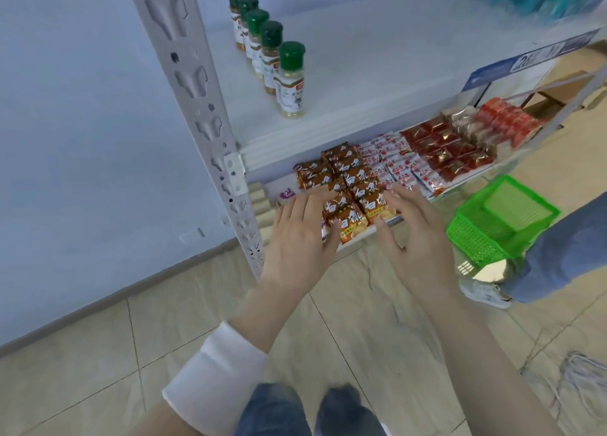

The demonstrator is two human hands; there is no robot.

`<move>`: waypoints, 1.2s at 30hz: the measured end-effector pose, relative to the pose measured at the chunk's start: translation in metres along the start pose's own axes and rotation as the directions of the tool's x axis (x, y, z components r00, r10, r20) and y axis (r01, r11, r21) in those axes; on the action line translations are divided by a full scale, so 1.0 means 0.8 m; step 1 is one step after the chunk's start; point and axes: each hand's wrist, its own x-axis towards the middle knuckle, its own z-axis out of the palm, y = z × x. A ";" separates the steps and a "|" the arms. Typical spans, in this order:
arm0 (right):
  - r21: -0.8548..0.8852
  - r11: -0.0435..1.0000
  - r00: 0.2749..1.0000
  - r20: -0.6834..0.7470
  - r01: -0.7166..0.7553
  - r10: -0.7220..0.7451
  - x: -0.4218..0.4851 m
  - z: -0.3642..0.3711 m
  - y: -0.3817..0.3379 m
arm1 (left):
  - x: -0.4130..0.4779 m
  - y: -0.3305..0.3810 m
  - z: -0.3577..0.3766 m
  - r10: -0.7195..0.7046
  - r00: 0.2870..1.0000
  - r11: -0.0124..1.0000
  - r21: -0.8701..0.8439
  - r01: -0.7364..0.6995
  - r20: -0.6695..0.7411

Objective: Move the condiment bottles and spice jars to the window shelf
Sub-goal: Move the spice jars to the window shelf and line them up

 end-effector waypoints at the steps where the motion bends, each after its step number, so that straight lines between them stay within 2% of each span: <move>1: 0.016 1.000 1.000 0.002 0.005 -0.005 0.013 -0.009 0.010 | 0.011 0.007 0.004 -0.010 1.000 1.000 0.007 0.010 -0.014; 6: 0.046 0.996 0.996 0.048 0.071 -0.073 0.078 -0.027 0.031 | 0.068 0.013 0.011 -0.111 0.978 0.994 0.004 0.113 -0.174; 11: 0.115 0.981 0.974 0.143 0.158 -0.174 0.162 -0.017 0.023 | 0.132 -0.009 0.004 -0.316 0.872 0.948 -0.085 0.307 -0.374; 16: 0.179 0.968 0.956 0.202 0.178 -0.213 0.231 -0.004 0.004 | 0.181 -0.029 0.010 -0.504 0.787 0.864 -0.184 0.469 -0.356; 25: 0.339 0.926 0.928 0.263 0.167 -0.264 0.312 0.047 0.001 | 0.208 -0.040 0.028 -0.583 0.719 0.810 -0.201 0.551 -0.379; 34: 0.474 0.877 0.842 0.439 0.080 -0.314 0.370 0.104 -0.021 | 0.217 -0.035 0.035 -0.651 0.625 0.746 -0.211 0.631 -0.430; 36: 0.502 0.863 0.814 0.478 0.053 -0.328 0.375 0.115 -0.024 | 0.216 -0.034 0.035 -0.690 0.586 0.712 -0.248 0.657 -0.426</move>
